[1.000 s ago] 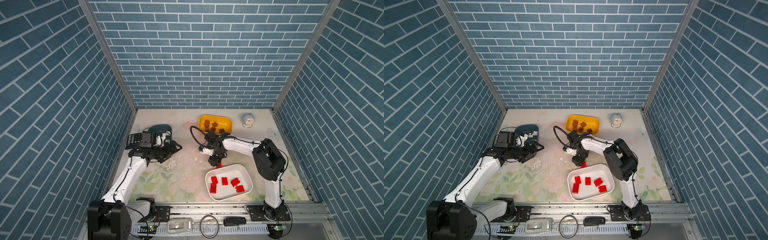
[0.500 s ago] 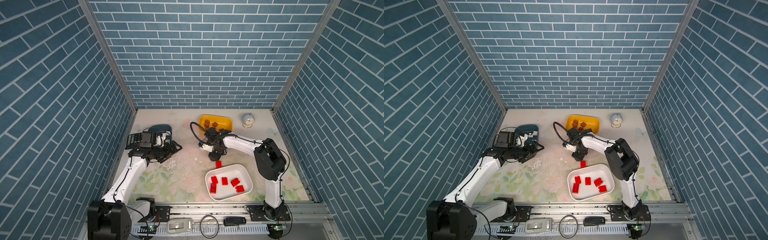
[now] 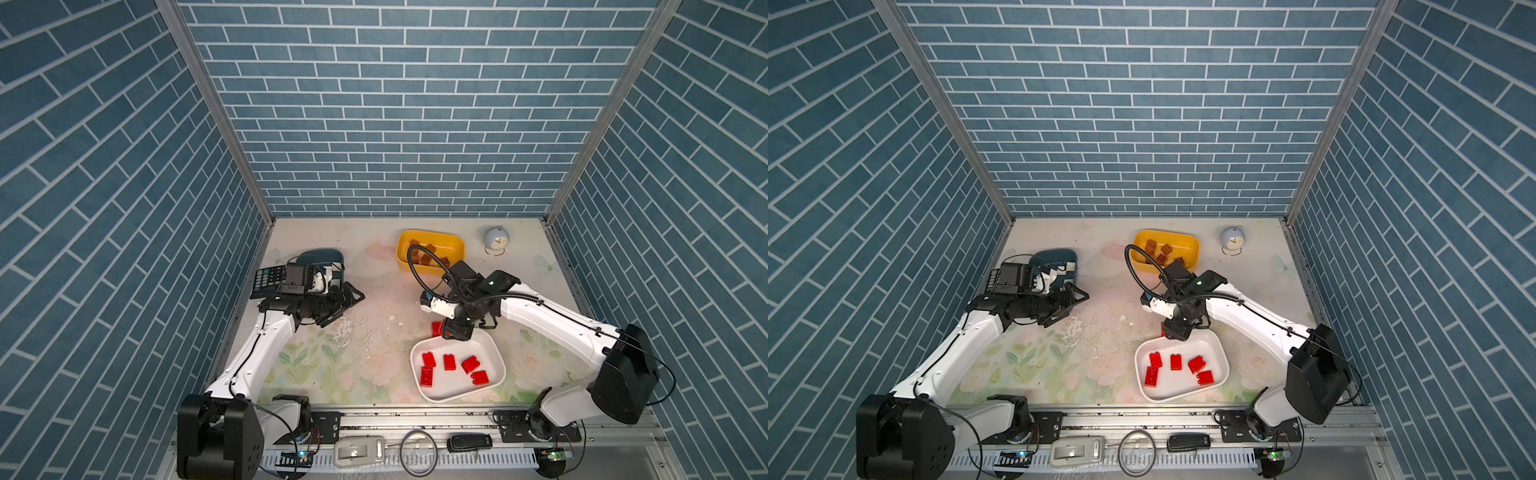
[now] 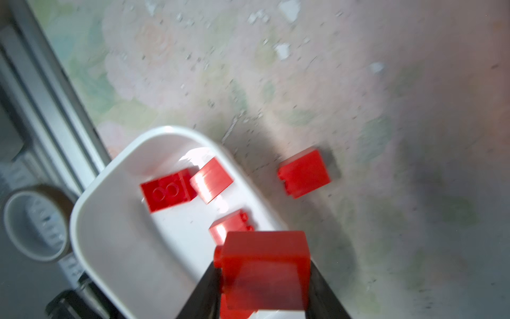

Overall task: Sort the legos into containers by color
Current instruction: Place the lego in the container, then pick up the lego from the center of the table.

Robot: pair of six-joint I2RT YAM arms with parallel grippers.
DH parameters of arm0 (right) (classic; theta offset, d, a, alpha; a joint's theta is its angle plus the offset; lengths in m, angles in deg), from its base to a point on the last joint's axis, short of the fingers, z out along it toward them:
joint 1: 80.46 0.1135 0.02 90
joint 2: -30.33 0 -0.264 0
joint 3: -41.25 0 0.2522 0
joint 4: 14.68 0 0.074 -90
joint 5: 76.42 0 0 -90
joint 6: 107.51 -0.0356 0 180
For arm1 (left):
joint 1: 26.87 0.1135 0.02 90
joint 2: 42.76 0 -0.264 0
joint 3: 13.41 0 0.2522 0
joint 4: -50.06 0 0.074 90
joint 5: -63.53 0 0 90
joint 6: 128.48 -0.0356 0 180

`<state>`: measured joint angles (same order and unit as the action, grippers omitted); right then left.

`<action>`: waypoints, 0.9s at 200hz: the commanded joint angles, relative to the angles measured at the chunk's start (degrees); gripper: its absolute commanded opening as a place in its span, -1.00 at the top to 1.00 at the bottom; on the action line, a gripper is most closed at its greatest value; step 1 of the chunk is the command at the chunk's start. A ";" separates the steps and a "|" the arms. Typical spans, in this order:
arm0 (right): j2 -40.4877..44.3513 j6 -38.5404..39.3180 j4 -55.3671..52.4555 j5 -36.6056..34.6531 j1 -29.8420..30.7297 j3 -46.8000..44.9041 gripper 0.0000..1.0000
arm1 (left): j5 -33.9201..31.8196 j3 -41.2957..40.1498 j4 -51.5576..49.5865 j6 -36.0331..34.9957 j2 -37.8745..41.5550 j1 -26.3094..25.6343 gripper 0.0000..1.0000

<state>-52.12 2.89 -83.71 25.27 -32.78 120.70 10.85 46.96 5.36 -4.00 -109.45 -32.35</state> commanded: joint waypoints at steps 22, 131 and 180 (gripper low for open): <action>3.55 3.89 -5.33 1.56 5.46 -8.53 0.28 | 0.47 0.21 0.37 -0.98 -1.37 0.38 -0.95; -9.49 -21.78 0.74 2.42 -5.17 6.80 -0.19 | 0.32 -0.01 -0.92 -1.64 -1.00 0.38 -0.95; -18.79 -37.96 2.87 -1.73 -5.22 11.87 -0.19 | 0.47 -1.25 0.23 -1.65 -1.45 0.38 -0.95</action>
<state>-67.36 -23.51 -80.45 26.27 -38.34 130.25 10.91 46.85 5.18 -4.70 -110.90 -32.35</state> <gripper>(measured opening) 0.593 0.974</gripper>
